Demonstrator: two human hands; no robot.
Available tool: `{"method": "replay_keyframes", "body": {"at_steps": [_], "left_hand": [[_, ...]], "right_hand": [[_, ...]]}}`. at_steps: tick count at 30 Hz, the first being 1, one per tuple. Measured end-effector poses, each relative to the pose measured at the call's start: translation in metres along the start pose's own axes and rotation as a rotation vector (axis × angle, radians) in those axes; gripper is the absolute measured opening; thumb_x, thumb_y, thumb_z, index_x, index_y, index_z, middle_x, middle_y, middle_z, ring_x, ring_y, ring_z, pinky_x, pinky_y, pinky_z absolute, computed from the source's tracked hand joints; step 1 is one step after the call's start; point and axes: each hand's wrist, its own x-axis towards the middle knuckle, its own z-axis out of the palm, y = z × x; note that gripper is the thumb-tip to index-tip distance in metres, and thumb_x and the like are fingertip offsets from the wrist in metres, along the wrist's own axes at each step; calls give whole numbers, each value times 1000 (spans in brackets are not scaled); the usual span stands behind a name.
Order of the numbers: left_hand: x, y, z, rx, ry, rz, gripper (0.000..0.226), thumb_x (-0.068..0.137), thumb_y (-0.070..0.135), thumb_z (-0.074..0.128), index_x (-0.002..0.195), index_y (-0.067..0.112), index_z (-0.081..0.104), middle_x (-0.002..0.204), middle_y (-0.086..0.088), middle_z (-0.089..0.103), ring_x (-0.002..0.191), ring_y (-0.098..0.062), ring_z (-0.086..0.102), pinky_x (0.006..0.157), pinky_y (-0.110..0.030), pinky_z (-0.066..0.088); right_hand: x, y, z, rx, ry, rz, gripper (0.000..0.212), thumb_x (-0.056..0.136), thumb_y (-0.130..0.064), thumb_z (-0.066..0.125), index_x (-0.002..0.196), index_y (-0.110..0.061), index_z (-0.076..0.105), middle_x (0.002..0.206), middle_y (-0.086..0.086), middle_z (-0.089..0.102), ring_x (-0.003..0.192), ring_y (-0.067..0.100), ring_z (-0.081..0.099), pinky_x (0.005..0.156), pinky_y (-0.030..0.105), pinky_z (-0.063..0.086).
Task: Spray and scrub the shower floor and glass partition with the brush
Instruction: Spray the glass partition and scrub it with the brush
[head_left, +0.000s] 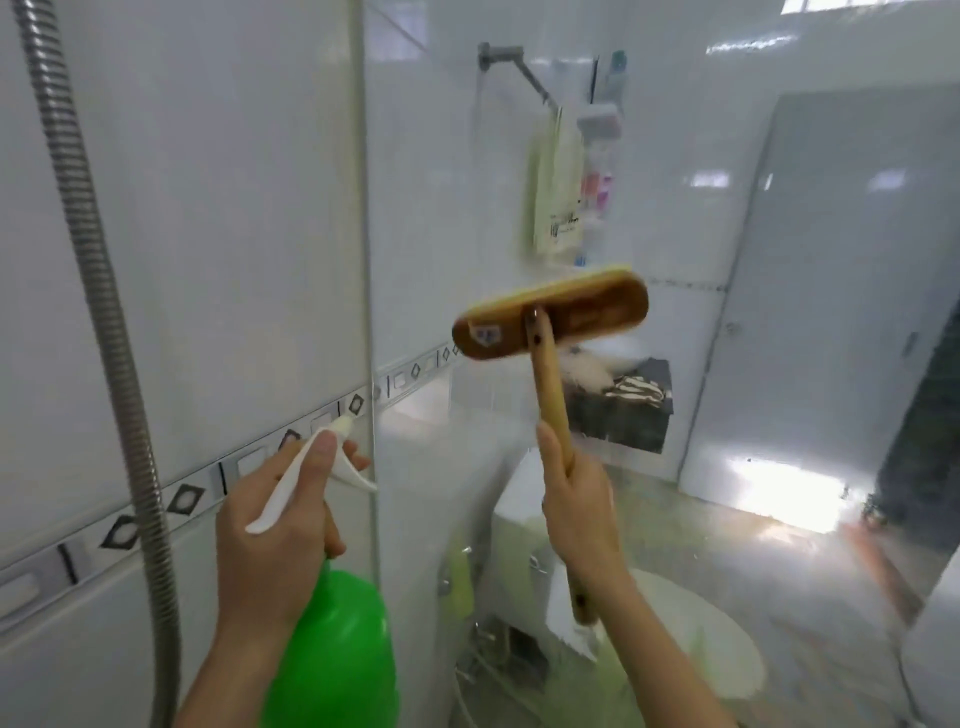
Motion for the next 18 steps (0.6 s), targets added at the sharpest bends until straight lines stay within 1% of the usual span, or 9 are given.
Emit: {"method": "replay_keyframes", "body": {"at_steps": [2,3,7,9,11,13,14,16,18], "left_hand": [[-2,-6,-1,-13,12,5,37,96,46,51,81,25,78,55,-26,56,39,-14,46,40,-18,38],[-3,-11,-2,-2,14,8,36,96,45,51,82,25,78,56,-25,57,39,-14,46,40,-18,38],[-9,-28,-3,35,6,6,30,101,41,53,85,32,76,74,-25,68,40,-16,49,49,-25,43],[-14,-33,-5,31,4,-8,30,102,40,52,86,33,76,78,-27,68,41,-16,49,51,-29,44],[-17,-38,-8,30,-4,-4,30,103,38,51,87,34,76,78,-28,68,41,-17,48,51,-30,43],[-21,-42,-11,27,3,0,28,102,41,52,89,36,76,76,-27,68,40,-17,46,49,-28,41],[-22,-44,-13,23,9,-4,28,100,43,52,89,36,76,76,-26,68,39,-17,46,47,-27,40],[-25,-50,-16,35,11,-16,28,98,44,51,89,37,76,77,-23,69,40,-17,47,44,-26,39],[-29,-56,-19,65,18,-25,28,99,44,51,88,40,76,75,-12,72,39,-16,48,42,-26,39]], "right_hand": [[-42,47,9,-20,-40,128,53,80,-69,37,62,-20,47,52,-7,44,49,11,43,47,25,36],[-40,50,17,-34,-56,143,54,79,-71,36,64,-20,49,54,-6,46,51,11,44,49,25,39],[16,-1,36,-76,-78,-26,50,90,-62,40,66,-18,47,54,-5,43,47,8,42,45,21,36],[16,13,38,-53,-72,-49,52,89,-64,39,66,-18,47,54,-5,43,47,8,41,45,20,35],[-27,61,33,-104,-95,72,55,82,-70,36,66,-18,48,55,-5,44,48,10,42,45,21,35],[-78,100,25,-235,-146,259,56,77,-70,32,65,-18,50,57,-5,50,49,9,45,45,19,34],[-90,110,26,-290,-178,302,56,77,-69,31,65,-18,51,58,-5,52,49,8,46,46,21,35],[-76,104,41,-246,-227,255,57,81,-68,33,64,-18,51,56,-5,52,47,8,47,48,24,37],[-44,72,60,-189,-263,125,54,87,-65,37,66,-16,51,55,-4,49,48,10,47,48,26,40]]}}
